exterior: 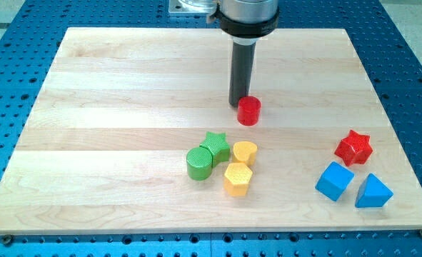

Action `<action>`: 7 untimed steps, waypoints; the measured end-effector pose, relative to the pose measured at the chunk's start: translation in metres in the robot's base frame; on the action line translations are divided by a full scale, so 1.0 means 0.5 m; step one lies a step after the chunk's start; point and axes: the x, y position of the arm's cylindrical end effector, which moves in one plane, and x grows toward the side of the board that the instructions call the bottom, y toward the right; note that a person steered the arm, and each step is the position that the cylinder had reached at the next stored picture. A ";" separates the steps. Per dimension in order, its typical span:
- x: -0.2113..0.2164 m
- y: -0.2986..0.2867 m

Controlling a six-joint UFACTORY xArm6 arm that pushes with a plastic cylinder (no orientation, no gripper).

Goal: Push the red circle into the cube

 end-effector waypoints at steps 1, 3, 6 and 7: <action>0.082 0.011; 0.122 0.030; 0.118 -0.008; 0.122 -0.008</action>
